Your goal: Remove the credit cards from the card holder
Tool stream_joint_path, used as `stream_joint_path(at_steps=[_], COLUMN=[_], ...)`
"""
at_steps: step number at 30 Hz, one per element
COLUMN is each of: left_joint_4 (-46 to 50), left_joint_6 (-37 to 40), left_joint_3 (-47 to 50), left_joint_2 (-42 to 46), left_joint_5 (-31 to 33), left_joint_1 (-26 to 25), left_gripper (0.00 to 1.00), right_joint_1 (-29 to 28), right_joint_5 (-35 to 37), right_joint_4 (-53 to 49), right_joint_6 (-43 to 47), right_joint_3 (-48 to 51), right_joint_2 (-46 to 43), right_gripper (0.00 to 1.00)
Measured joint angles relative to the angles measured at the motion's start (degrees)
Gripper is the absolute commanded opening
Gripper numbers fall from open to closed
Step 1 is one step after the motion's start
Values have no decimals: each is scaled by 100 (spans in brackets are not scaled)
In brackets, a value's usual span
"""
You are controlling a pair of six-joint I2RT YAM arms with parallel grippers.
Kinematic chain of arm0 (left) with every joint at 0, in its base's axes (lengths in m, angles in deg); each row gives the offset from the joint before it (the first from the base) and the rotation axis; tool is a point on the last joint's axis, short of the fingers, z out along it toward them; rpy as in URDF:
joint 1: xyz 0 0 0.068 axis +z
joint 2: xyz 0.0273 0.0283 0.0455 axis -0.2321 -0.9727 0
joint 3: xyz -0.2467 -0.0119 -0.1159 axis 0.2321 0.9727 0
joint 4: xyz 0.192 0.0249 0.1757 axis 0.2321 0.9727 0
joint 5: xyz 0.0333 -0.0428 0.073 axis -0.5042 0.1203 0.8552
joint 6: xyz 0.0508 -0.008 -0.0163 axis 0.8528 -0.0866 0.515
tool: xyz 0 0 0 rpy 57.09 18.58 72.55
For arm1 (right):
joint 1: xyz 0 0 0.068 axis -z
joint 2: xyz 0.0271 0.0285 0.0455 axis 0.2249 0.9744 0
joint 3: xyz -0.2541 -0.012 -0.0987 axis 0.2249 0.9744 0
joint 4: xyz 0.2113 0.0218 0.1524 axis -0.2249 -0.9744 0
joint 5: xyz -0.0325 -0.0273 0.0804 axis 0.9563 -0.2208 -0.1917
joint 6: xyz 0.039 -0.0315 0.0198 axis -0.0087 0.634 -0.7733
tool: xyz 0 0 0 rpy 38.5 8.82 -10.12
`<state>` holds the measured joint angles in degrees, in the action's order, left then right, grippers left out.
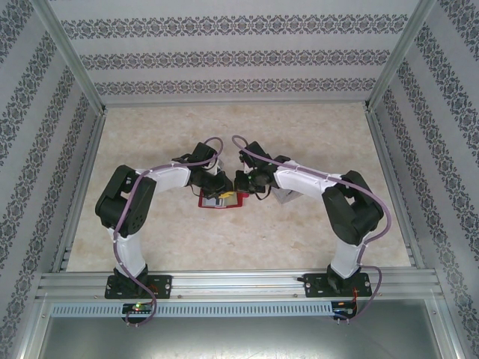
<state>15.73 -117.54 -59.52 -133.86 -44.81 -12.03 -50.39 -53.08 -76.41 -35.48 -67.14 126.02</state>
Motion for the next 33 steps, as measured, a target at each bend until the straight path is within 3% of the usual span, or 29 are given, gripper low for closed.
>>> stream_joint_path(at_steps=[5, 16, 26, 33], left_joint_4=[243, 350, -50, -74], left_joint_6=[153, 291, 186, 166], left_joint_3=[-24, 44, -24, -48], left_joint_2=[208, 485, 35, -184], left_joint_5=[107, 31, -291, -304], left_joint_1=[9, 157, 151, 151], left_gripper=[7, 7, 0, 0], right_joint_1=[2, 2, 4, 15], right_joint_5=[-214, -234, -46, -254], right_joint_4=[68, 140, 254, 422], right_joint_6=[-26, -111, -118, -269], right_joint_3=[-98, -177, -39, -22], right_joint_2=[229, 341, -365, -221], right_gripper=[5, 5, 5, 5])
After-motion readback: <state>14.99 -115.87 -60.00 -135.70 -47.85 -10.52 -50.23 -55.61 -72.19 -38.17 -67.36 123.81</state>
